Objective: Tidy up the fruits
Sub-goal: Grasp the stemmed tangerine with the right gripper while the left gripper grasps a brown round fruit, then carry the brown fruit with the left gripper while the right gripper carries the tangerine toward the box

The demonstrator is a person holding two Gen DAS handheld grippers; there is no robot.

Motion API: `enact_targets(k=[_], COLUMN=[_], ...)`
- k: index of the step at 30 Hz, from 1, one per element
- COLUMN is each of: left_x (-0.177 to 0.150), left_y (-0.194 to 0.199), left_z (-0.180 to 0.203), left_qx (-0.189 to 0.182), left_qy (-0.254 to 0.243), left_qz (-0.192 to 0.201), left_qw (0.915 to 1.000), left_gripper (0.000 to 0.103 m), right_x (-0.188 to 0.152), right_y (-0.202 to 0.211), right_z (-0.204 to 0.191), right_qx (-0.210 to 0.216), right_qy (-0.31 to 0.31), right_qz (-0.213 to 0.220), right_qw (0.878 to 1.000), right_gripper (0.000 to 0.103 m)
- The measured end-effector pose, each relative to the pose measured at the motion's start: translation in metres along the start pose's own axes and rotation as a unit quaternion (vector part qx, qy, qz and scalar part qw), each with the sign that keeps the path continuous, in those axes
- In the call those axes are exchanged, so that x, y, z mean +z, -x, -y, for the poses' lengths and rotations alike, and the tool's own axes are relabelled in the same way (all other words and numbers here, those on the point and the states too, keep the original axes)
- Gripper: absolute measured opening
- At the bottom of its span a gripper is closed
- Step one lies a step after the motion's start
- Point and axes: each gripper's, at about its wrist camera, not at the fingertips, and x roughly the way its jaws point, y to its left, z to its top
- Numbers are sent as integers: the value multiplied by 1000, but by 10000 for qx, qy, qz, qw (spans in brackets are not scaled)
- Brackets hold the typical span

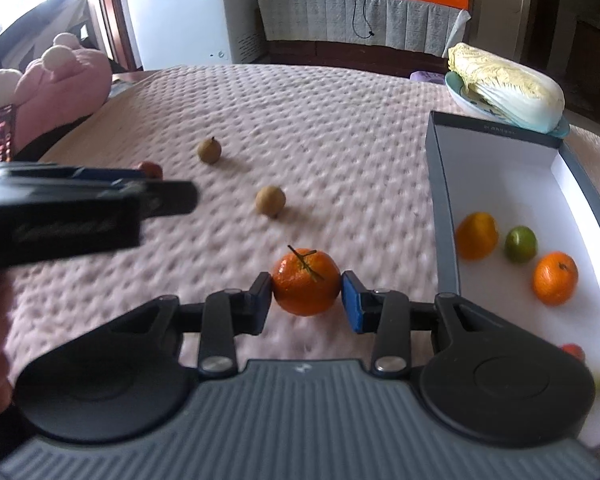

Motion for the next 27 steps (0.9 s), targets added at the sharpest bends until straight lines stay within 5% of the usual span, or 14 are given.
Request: enact_targets(k=[14, 20, 27], left_x=[2, 1, 4], left_y=[-58, -80, -78], left_z=[30, 35, 38], left_qx=[91, 298, 267], left_qy=[-88, -195, -194], left_qz=[-195, -287, -239], left_qw=[9997, 9990, 9992], left_gripper=[49, 26, 25], right_x=[-15, -15, -11], right_y=[13, 13, 16], right_z=[23, 22, 22], right_qx=[64, 93, 172], right_qy=[-84, -30, -87], right_qz=[-138, -146, -22], right_qw=[9998, 9998, 9998], right_gripper=[41, 41, 41])
